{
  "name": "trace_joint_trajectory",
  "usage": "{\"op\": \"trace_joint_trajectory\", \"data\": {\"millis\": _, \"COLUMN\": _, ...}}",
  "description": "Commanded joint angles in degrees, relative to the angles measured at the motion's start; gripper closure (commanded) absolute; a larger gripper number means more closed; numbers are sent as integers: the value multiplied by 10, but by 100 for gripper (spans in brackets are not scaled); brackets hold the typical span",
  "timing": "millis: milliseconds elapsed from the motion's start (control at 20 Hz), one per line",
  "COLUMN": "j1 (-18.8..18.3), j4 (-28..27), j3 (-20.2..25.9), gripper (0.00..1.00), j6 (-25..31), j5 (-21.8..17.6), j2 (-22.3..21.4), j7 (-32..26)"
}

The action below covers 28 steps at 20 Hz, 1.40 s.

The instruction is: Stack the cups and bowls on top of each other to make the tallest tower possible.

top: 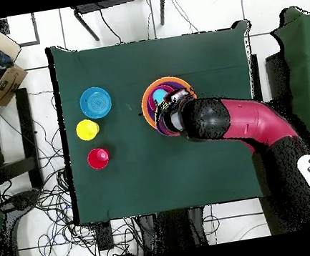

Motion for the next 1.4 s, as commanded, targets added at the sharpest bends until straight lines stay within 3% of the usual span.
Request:
{"op": "trace_joint_trajectory", "data": {"millis": 50, "j1": 41, "j4": -40, "j3": -48, "gripper": 100, "j6": -4, "j5": -27, "j2": 47, "j7": 21}}
{"op": "trace_joint_trajectory", "data": {"millis": 300, "j1": 44, "j4": -7, "j3": -41, "gripper": 100, "j6": -44, "j5": 2, "j2": 54, "j7": 32}}
{"op": "trace_joint_trajectory", "data": {"millis": 800, "j1": -9, "j4": 57, "j3": 67, "gripper": 100, "j6": -105, "j5": 56, "j2": 63, "j7": -9}}
{"op": "trace_joint_trajectory", "data": {"millis": 1150, "j1": -56, "j4": 92, "j3": 131, "gripper": 100, "j6": -134, "j5": 45, "j2": 46, "j7": -35}}
{"op": "trace_joint_trajectory", "data": {"millis": 1400, "j1": -98, "j4": 103, "j3": 187, "gripper": 100, "j6": -165, "j5": 27, "j2": 63, "j7": -48}}
